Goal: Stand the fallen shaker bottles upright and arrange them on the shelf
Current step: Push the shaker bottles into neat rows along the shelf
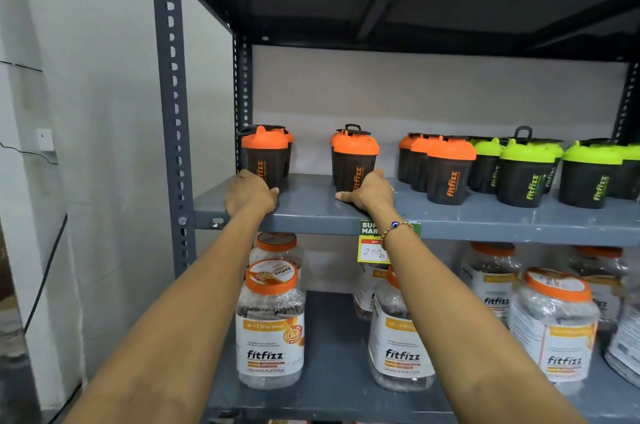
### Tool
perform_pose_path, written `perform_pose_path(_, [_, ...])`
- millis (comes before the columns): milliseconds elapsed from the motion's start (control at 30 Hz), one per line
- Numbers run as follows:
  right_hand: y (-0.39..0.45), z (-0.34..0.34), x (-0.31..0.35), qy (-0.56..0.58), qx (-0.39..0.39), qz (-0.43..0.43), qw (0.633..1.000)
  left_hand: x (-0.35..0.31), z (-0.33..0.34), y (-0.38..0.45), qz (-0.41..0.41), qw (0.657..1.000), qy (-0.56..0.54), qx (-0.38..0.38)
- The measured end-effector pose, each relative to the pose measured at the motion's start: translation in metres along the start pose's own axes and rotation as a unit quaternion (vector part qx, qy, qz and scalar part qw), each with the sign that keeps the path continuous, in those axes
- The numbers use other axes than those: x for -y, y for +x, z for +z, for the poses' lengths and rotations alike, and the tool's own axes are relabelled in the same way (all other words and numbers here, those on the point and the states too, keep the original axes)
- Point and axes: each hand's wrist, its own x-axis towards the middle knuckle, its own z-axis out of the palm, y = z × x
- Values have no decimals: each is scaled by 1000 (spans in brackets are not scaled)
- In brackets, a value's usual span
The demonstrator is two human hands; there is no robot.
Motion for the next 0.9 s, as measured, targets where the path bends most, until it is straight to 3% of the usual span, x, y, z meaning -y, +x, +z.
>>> perform_pose_path(300, [3, 0, -2, 9, 6, 1, 1000, 1, 0, -1, -5, 999, -50, -4])
perform_pose_path(433, [4, -8, -8, 74, 13, 14, 997, -1, -5, -13, 21, 996, -58, -68])
perform_pose_path(567, [-7, -41, -45, 111, -128, 17, 985, -19, 2, -33, 79, 984, -124, -98])
perform_pose_path(667, [-13, -81, -91, 106, -219, 45, 969, -50, 15, -48, 154, 976, -151, -25])
perform_pose_path(767, [0, -112, -113, 110, -144, 72, 981, -83, 24, -56, 154, 969, -181, 64])
perform_pose_path(900, [16, -122, -112, 0, -54, 80, 995, -111, 41, -61, 105, 967, -199, 119])
